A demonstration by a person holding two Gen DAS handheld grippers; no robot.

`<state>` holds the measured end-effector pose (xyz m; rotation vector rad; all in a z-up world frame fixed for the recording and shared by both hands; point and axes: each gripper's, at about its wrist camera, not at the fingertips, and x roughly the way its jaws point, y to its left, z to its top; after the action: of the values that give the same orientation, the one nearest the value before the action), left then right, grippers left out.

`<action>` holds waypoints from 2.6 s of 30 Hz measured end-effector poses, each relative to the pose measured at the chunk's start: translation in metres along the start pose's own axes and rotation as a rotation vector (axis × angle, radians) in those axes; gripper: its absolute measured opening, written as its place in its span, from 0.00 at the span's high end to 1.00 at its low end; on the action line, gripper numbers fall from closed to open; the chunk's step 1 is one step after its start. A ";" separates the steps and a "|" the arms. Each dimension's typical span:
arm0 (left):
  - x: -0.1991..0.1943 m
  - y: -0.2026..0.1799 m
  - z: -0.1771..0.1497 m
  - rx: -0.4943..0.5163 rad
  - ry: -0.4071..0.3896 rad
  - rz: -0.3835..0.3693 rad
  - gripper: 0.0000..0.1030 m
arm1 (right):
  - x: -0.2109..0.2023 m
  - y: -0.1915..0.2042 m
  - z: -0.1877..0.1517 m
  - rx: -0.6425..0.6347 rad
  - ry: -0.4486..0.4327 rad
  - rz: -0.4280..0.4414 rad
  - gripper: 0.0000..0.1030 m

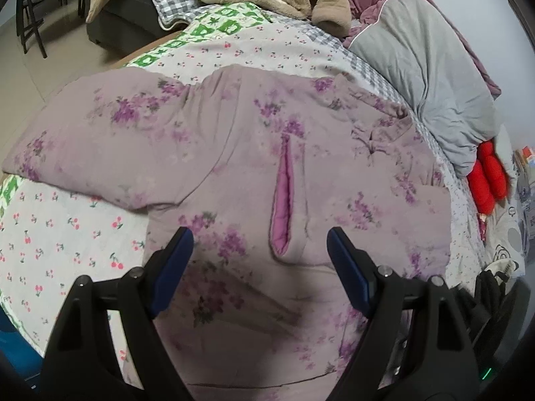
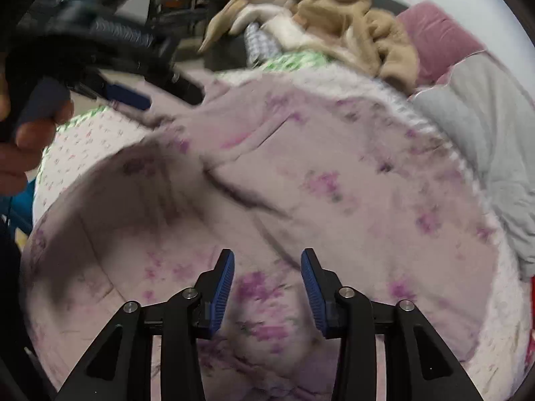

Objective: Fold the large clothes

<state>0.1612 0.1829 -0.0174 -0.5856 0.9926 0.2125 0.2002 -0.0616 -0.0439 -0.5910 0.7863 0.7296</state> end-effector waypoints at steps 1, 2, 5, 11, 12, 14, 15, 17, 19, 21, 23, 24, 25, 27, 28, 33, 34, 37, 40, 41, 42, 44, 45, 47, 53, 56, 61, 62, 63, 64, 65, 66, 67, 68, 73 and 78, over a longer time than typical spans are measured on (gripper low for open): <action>0.003 -0.003 0.002 -0.001 0.003 -0.016 0.20 | -0.002 -0.022 -0.001 0.084 0.000 -0.032 0.50; 0.006 -0.005 0.004 0.003 0.011 -0.027 0.20 | -0.002 -0.037 -0.004 0.159 0.001 -0.049 0.50; 0.021 -0.019 0.006 0.017 0.027 -0.061 0.25 | 0.003 -0.110 -0.026 0.459 0.020 -0.111 0.50; 0.072 -0.054 0.000 0.141 0.085 0.018 0.50 | 0.014 -0.207 -0.091 0.809 0.100 -0.204 0.50; 0.082 -0.057 -0.002 0.157 0.105 0.035 0.60 | 0.015 -0.215 -0.102 0.844 0.109 -0.196 0.50; 0.096 -0.061 -0.008 0.181 0.124 0.088 0.72 | 0.020 -0.219 -0.115 0.885 0.119 -0.154 0.50; 0.096 -0.063 -0.008 0.185 0.114 0.094 0.79 | 0.024 -0.217 -0.116 0.891 0.127 -0.139 0.50; 0.076 -0.065 -0.001 0.165 0.052 0.075 0.82 | 0.029 -0.208 -0.113 0.884 0.142 -0.121 0.48; 0.040 -0.068 0.010 0.177 -0.081 -0.001 0.82 | 0.035 -0.205 -0.106 0.855 0.148 -0.107 0.48; 0.021 -0.069 0.015 0.213 -0.142 -0.007 0.82 | 0.037 -0.199 -0.096 0.813 0.136 -0.115 0.48; 0.035 -0.060 0.013 0.206 -0.082 0.060 0.82 | 0.044 -0.195 -0.093 0.805 0.127 -0.096 0.48; 0.049 -0.055 0.009 0.202 -0.023 0.094 0.82 | 0.052 -0.193 -0.091 0.792 0.147 -0.105 0.48; 0.065 -0.047 0.003 0.186 0.048 0.122 0.81 | 0.058 -0.190 -0.090 0.770 0.172 -0.121 0.47; 0.084 -0.035 -0.007 0.148 0.116 0.111 0.80 | 0.066 -0.187 -0.091 0.737 0.201 -0.132 0.45; 0.082 -0.035 -0.006 0.160 0.101 0.105 0.79 | 0.066 -0.189 -0.091 0.742 0.208 -0.127 0.45; 0.046 -0.033 0.004 0.217 0.024 0.130 0.70 | 0.060 -0.194 -0.088 0.749 0.222 -0.143 0.44; 0.040 -0.029 0.008 0.212 0.010 0.135 0.57 | 0.056 -0.194 -0.085 0.750 0.221 -0.156 0.44; 0.022 -0.003 0.019 0.141 -0.022 0.119 0.40 | 0.033 -0.189 -0.068 0.743 0.149 -0.174 0.44; 0.009 0.037 0.027 0.000 -0.013 0.096 0.40 | 0.008 -0.180 -0.046 0.722 0.045 -0.109 0.42; 0.006 0.055 0.031 -0.086 -0.017 0.102 0.40 | 0.000 -0.174 -0.037 0.704 0.008 -0.096 0.39; 0.003 0.069 0.033 -0.149 -0.020 0.106 0.40 | -0.009 -0.167 -0.029 0.680 -0.025 -0.091 0.33; -0.004 0.108 0.034 -0.297 -0.017 0.091 0.40 | -0.017 -0.148 -0.012 0.615 -0.071 -0.085 0.23; -0.006 0.124 0.033 -0.356 -0.008 0.083 0.40 | -0.021 -0.137 -0.007 0.576 -0.078 -0.084 0.22; -0.006 0.163 0.031 -0.513 0.014 0.042 0.40 | -0.022 -0.115 0.003 0.497 -0.072 -0.085 0.22; 0.001 0.245 0.018 -0.892 0.024 -0.059 0.40 | -0.024 -0.070 0.010 0.377 -0.044 -0.044 0.22; 0.007 0.261 0.024 -0.921 -0.007 -0.031 0.38 | -0.035 -0.060 0.005 0.409 -0.058 0.004 0.22; 0.025 0.282 0.018 -1.040 -0.036 -0.059 0.38 | -0.051 -0.051 0.002 0.426 -0.102 0.029 0.22; 0.028 0.285 0.018 -1.048 -0.030 -0.064 0.38 | -0.051 -0.052 0.002 0.431 -0.104 0.020 0.22; 0.030 0.288 0.018 -1.048 -0.025 -0.063 0.38 | -0.049 -0.054 0.001 0.441 -0.100 0.014 0.22; 0.031 0.291 0.018 -1.048 -0.027 -0.067 0.38 | -0.047 -0.057 0.000 0.452 -0.088 0.019 0.22; 0.032 0.294 0.020 -1.054 -0.046 -0.078 0.38 | -0.044 -0.062 -0.003 0.479 -0.081 0.025 0.22; 0.030 0.298 0.020 -1.058 -0.064 -0.084 0.38 | -0.041 -0.065 -0.004 0.498 -0.077 0.035 0.22; 0.029 0.299 0.023 -1.056 -0.083 -0.088 0.38 | -0.038 -0.068 -0.006 0.513 -0.072 0.045 0.22; 0.029 0.300 0.027 -1.042 -0.098 -0.090 0.40 | -0.035 -0.070 -0.008 0.529 -0.067 0.053 0.22; 0.022 0.304 0.039 -0.991 -0.152 -0.080 0.81 | -0.028 -0.073 -0.008 0.542 -0.060 0.051 0.22; -0.015 0.284 0.055 -0.888 -0.302 -0.108 0.84 | -0.022 -0.073 -0.006 0.547 -0.058 0.057 0.22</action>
<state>0.0725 0.4498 -0.0865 -1.3647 0.5322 0.6393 0.2427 -0.1186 -0.0151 -0.0535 0.9061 0.5468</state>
